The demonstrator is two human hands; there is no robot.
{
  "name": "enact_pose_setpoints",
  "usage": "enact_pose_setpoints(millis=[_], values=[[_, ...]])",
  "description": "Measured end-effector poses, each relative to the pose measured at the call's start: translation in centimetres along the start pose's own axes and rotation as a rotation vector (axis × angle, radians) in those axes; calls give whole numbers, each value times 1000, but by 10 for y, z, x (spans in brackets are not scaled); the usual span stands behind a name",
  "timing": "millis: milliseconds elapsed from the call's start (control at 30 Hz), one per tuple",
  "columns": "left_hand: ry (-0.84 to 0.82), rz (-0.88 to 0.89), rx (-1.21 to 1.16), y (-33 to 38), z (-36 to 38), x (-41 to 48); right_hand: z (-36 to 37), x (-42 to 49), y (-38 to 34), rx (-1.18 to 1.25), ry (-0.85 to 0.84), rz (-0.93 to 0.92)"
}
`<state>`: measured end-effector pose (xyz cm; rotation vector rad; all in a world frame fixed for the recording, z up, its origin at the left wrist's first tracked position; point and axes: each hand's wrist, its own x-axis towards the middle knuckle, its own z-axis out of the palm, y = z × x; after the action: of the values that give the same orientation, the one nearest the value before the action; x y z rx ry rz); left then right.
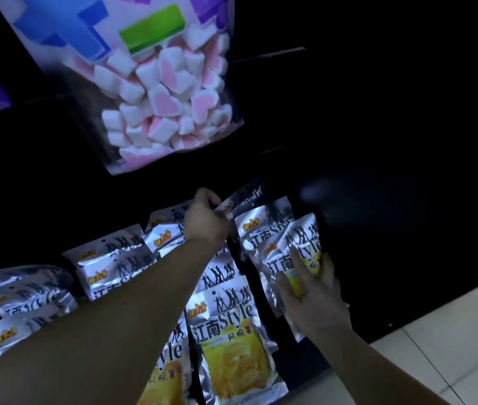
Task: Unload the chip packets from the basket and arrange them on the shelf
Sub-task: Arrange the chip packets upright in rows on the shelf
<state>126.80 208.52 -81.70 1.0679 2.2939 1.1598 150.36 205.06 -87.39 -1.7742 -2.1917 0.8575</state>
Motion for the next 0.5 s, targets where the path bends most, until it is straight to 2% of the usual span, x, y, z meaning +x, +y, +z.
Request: enact_pose_setpoints(millis=[133,233,300,400,433,500], values=[[-200,25,-4,-2,4,4,1,7,-8,2,-29,-8],[-357,118,7,-3,8,10,2,8,-7,27,-73,4],[-249,253,156,-7,6,10,2,8,-5,66,-96,16],[69,415,283,-6,-6,4,0,4,-2,108,-123,23],[91,416,243,-6,-8,2,-2,3,-1,131,-130,24],[-40,321,107,-5,-10,-7,-5,0,1,191,-141,21]])
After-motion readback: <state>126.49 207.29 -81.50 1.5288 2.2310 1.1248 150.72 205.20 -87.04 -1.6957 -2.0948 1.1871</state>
